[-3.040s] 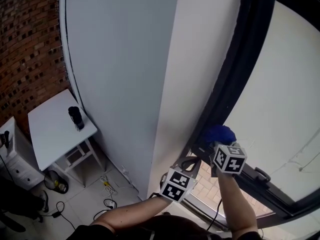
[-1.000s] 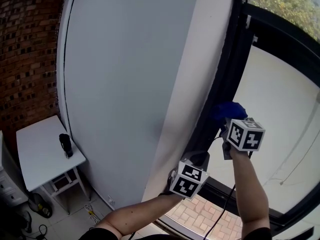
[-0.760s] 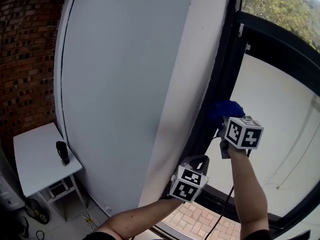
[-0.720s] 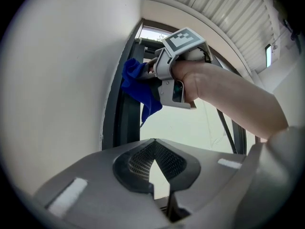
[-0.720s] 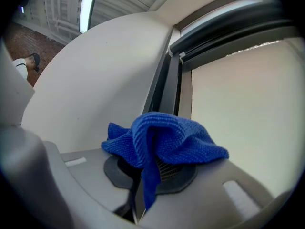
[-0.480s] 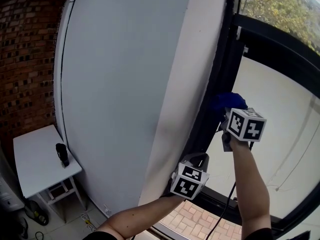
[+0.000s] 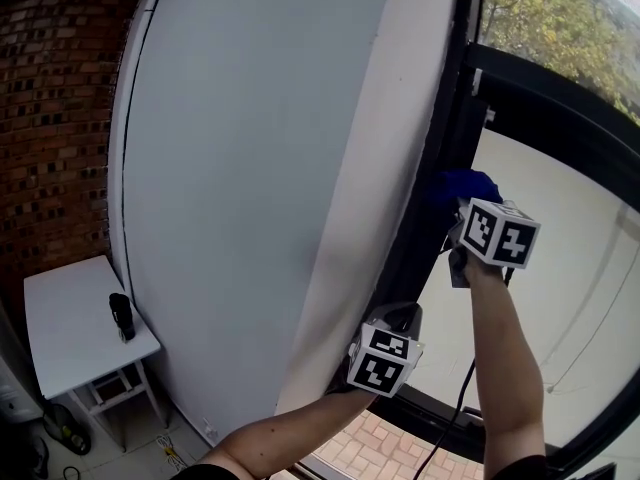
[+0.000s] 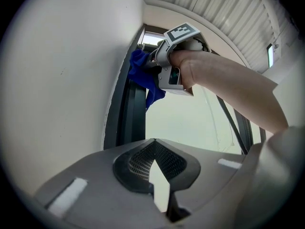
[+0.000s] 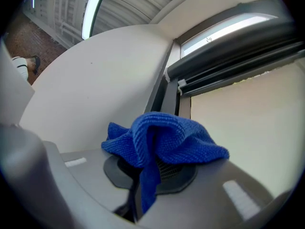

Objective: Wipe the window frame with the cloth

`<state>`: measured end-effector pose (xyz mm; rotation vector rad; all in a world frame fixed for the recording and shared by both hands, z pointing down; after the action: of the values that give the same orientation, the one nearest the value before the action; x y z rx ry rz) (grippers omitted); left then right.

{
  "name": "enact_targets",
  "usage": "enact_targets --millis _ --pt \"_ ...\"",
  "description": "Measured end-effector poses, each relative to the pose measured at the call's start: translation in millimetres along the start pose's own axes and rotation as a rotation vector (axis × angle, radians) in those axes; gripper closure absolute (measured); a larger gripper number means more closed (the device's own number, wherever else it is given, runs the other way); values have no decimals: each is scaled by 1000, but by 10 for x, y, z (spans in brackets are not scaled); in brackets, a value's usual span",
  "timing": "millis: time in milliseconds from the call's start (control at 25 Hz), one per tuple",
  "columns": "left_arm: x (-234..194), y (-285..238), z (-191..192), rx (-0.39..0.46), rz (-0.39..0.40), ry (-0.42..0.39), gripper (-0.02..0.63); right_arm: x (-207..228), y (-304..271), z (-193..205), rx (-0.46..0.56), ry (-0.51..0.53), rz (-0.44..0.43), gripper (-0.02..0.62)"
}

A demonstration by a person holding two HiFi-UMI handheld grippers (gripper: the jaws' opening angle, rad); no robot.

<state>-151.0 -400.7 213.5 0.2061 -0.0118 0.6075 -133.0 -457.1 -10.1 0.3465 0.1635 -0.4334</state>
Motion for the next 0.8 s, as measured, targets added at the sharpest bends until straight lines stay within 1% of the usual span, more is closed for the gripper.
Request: enact_targets --millis 320,400,600,800 --pt "-109 -68 11 -4 -13 -6 614 55 -125 -312 43 34 24 543" --pt "-105 -104 29 -1 -6 -4 614 92 -157 -373 53 51 30 543" --pt "-33 -105 -154 21 20 -26 614 146 -211 -679 87 65 56 543" --pt "-87 -89 -236 36 25 -35 614 211 -283 -958 107 56 85 543"
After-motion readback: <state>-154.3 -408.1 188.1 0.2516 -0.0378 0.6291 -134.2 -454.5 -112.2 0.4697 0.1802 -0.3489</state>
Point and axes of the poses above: the fingertips, and each gripper's own axes: y backward along the fingers, x to its right, z out of its underside, the point moved 2 cm from there along y, backward along the fingers, and after that the axes turned 2 degrees about -y, right-handed, at the moved point
